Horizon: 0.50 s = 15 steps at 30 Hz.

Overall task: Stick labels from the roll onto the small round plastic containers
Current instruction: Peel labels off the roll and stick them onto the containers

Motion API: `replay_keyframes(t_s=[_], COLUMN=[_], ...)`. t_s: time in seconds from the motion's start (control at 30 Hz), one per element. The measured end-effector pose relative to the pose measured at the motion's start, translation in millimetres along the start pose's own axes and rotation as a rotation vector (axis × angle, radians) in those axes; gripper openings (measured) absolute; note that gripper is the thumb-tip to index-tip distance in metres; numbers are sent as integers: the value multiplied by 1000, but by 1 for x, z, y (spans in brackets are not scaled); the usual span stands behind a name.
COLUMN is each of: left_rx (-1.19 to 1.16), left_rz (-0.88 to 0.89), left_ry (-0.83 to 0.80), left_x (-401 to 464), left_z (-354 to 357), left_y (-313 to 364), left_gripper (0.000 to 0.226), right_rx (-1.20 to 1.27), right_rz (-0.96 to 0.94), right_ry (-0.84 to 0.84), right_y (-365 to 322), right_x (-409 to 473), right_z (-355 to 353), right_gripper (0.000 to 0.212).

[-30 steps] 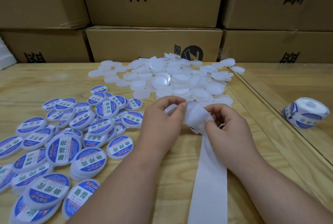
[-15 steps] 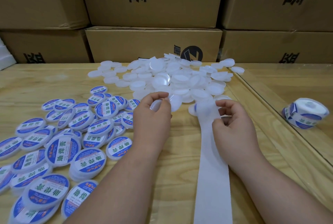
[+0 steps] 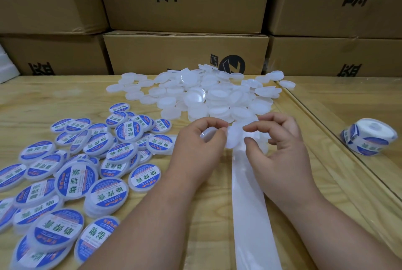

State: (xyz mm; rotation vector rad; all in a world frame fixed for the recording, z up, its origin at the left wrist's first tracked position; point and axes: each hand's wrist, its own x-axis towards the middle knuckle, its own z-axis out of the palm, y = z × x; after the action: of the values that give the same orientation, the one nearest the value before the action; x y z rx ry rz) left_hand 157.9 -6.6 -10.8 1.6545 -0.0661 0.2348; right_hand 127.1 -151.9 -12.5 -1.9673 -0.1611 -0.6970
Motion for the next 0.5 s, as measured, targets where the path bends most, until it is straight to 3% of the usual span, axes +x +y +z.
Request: replay_keyframes(t_s=[0.43, 0.5], left_rx=[-46, -115], left_rz=[25, 43], left_ry=[-39, -72], left_x=[1, 0], left_z=[-2, -3], left_y=[-3, -2], left_gripper=[9, 20], right_rx=[-30, -12], right_rz=[71, 78], right_ry=[-4, -16], right_y=[0, -1], right_x=[1, 0], right_z=[-2, -2], right_gripper=[24, 25])
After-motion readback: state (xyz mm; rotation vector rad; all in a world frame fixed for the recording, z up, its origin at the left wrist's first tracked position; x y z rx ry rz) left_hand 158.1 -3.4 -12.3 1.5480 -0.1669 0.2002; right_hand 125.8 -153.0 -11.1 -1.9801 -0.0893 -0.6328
